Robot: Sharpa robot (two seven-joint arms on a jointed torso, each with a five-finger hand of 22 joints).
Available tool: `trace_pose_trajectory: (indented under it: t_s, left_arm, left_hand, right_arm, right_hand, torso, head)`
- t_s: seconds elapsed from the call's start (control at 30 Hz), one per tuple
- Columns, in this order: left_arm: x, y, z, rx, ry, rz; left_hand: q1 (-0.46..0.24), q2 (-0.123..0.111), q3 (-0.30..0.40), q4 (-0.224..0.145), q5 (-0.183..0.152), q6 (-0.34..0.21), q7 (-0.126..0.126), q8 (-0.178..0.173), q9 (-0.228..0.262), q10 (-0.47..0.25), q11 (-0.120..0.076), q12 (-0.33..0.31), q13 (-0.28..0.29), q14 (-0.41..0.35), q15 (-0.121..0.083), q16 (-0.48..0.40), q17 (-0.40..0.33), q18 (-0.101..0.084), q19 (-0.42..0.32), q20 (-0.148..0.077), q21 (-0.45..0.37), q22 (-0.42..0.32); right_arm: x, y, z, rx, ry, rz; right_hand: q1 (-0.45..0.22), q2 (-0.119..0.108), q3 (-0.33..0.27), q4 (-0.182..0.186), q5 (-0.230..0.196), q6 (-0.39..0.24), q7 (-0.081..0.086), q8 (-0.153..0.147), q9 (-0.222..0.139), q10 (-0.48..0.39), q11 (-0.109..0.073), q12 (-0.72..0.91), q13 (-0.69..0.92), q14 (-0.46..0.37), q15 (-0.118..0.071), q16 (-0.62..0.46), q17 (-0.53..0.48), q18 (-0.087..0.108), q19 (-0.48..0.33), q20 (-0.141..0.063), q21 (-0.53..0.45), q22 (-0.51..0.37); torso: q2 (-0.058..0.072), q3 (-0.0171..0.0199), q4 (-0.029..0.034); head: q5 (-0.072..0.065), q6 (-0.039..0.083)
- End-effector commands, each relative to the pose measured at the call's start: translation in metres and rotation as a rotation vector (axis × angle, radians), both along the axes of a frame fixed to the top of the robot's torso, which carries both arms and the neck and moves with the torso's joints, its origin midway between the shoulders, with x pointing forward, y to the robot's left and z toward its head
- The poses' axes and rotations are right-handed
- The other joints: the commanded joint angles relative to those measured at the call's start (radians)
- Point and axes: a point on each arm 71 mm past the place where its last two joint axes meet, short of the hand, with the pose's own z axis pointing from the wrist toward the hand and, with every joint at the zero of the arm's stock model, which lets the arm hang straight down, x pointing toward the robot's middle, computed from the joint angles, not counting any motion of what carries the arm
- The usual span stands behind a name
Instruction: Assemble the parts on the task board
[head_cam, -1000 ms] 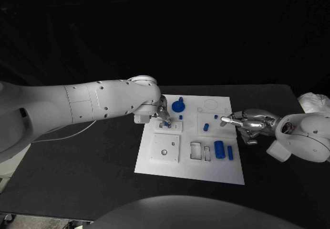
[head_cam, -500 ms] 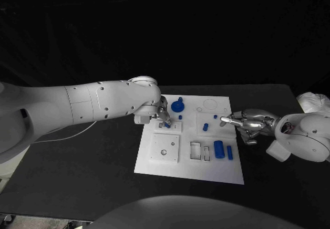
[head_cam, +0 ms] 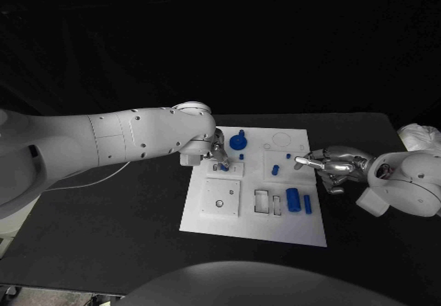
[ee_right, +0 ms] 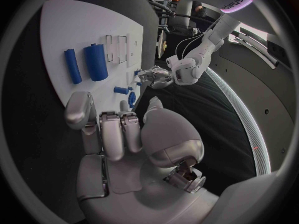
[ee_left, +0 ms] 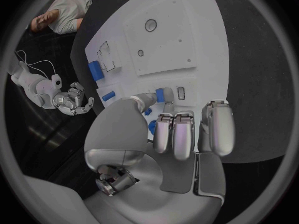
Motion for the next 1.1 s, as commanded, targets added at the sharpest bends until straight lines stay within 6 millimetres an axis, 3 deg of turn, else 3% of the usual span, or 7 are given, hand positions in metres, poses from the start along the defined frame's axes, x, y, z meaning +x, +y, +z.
trace_pose_trajectory:
  t_s: [0.03,0.5,1.1]
  left_arm:
    - [-0.0016,0.0030,-0.0023,0.058,0.028,0.020]
    - [-0.0012,0.0013,-0.0051,0.057,0.029,0.023]
    - [-0.0011,0.0009,-0.0072,0.047,0.016,0.035]
  left_hand:
    - [0.008,0.000,0.020,-0.026,0.004,0.000,-0.008,0.003,0.001,0.106,0.003,0.002,0.263,0.105,0.004,0.002,0.263,0.005,0.012,0.001,-0.004,0.199]
    - [-0.011,0.007,-0.003,-0.022,-0.016,-0.014,0.000,-0.018,-0.010,0.106,0.009,0.002,0.263,0.105,0.008,0.002,0.263,0.006,0.009,0.005,-0.011,0.199]
    - [-0.037,0.029,-0.071,-0.006,-0.050,-0.052,0.020,-0.079,-0.046,0.106,0.026,0.002,0.263,0.105,0.023,0.002,0.263,0.007,0.005,0.018,-0.021,0.200]
  right_arm:
    - [-0.0012,0.0015,-0.0009,-0.001,0.013,0.019]
    - [-0.0015,0.0016,-0.0011,-0.003,0.016,0.020]
    - [-0.0021,0.0007,-0.0012,-0.005,0.020,0.021]
  right_hand:
    - [0.011,0.003,0.006,0.000,0.005,0.006,0.000,0.003,0.001,0.017,-0.007,-0.005,0.054,0.030,0.004,-0.001,0.174,0.002,-0.001,0.001,-0.006,0.130]
    - [0.012,0.003,0.007,-0.001,0.006,0.006,0.000,0.003,0.001,0.016,-0.007,-0.005,0.054,0.030,0.004,-0.002,0.174,0.002,-0.002,0.002,-0.008,0.129]
    - [0.013,0.003,0.008,-0.001,0.006,0.005,0.000,0.003,0.001,0.015,-0.007,-0.006,0.053,0.029,0.004,-0.002,0.173,0.002,-0.003,0.002,-0.009,0.129]
  torso:
    - [-0.001,-0.0003,-0.0010]
    - [0.001,-0.0002,-0.0007]
    - [0.000,-0.0005,-0.0001]
  head:
    - [0.001,0.000]
    - [0.000,0.000]
    - [0.000,0.000]
